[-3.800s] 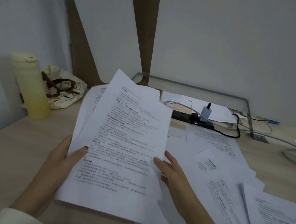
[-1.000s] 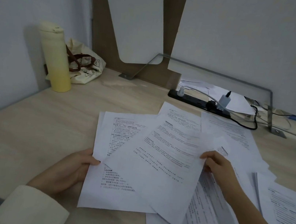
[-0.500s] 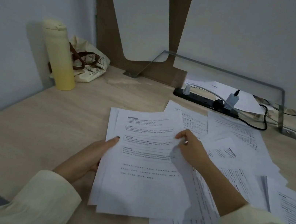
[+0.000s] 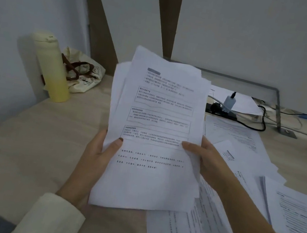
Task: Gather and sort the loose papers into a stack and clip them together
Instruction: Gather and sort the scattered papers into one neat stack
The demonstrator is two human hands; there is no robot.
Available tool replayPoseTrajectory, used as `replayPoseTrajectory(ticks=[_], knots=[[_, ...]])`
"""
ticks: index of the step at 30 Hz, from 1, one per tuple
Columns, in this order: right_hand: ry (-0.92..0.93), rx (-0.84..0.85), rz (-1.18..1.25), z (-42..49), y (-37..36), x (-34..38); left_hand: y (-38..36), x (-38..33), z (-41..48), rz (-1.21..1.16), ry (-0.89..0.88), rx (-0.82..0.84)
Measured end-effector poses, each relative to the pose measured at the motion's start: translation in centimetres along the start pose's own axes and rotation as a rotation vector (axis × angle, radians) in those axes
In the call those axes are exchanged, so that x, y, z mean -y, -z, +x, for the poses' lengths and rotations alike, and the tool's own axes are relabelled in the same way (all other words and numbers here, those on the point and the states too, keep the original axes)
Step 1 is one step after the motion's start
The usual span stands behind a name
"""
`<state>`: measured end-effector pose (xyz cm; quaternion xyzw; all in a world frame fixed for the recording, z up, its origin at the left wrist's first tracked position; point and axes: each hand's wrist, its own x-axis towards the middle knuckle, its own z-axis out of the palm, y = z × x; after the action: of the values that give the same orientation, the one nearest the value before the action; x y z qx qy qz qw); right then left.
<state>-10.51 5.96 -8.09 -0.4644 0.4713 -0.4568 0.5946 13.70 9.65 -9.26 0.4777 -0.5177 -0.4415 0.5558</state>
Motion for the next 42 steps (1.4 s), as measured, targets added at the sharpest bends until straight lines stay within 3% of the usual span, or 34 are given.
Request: replayPoseTrajectory(ticks=[5,12,19,22,30,36,42], knots=[[0.181,-0.012,-0.038,-4.0,2.5,3.8,-2.0,-3.2,0.2,-0.082,-0.131,0.045],[0.14,-0.035,-0.172,-6.9,3.5,2.0,-5.5,-2.9,-0.8,-0.057,-0.109,0.132],[0.169,-0.37,-0.272,-10.2,7.0,5.0,-10.8,-6.0,-1.7,-0.049,-0.126,0.163],[0.164,-0.534,-0.342,-13.5,11.2,5.6,-15.3,-6.4,-3.0,-0.063,-0.044,0.287],[-0.147,-0.864,-0.473,-22.3,21.5,1.4,-26.8,-2.2,-8.9,-0.011,0.327,0.704],[-0.274,-0.938,-0.631,-23.9,24.5,-2.6,-29.5,1.7,-11.2,0.174,0.36,0.667],[-0.365,-0.971,-0.603,-23.4,24.5,-3.2,-29.7,1.8,-10.8,-0.059,0.582,0.685]])
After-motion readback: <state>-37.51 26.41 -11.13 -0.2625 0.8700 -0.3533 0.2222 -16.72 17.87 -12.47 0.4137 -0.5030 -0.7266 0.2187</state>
